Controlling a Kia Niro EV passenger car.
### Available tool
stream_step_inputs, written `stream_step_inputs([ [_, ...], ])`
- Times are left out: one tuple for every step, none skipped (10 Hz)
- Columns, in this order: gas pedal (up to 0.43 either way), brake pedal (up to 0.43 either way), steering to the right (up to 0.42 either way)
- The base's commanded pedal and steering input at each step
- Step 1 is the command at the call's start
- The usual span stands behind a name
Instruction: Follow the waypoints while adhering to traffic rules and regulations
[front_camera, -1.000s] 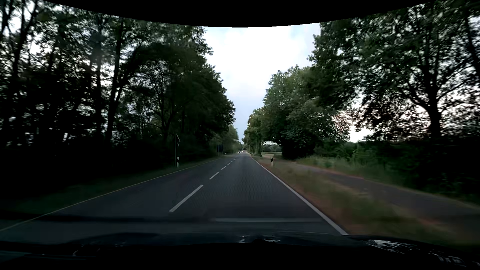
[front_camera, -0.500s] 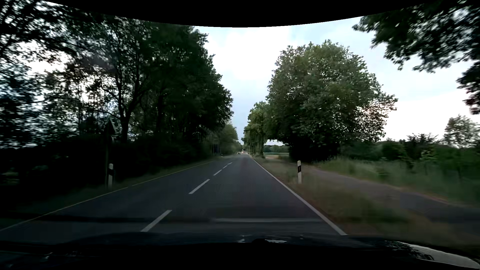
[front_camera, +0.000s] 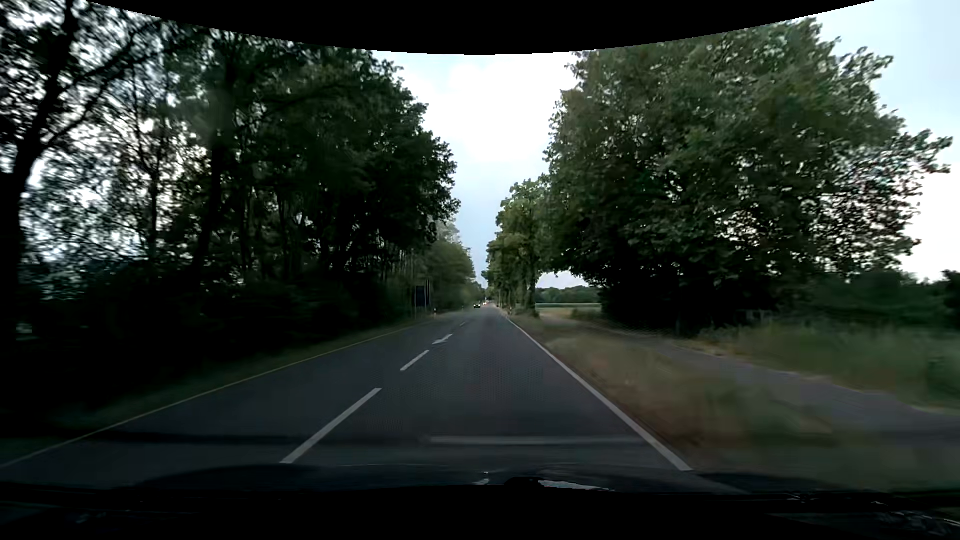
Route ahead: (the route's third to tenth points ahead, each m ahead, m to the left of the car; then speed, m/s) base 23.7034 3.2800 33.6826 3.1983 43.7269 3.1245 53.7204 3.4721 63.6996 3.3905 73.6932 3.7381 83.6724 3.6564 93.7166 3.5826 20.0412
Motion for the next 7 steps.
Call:
stream_step_inputs([
  [0.02,0.0,-0.002],
  [0.02,0.0,-0.002],
  [0.02,0.0,-0.002],
  [0.02,0.0,-0.001],
  [0.02,0.0,0.0],
  [0.02,0.0,0.0],
  [0.02,0.0,-0.002],
])
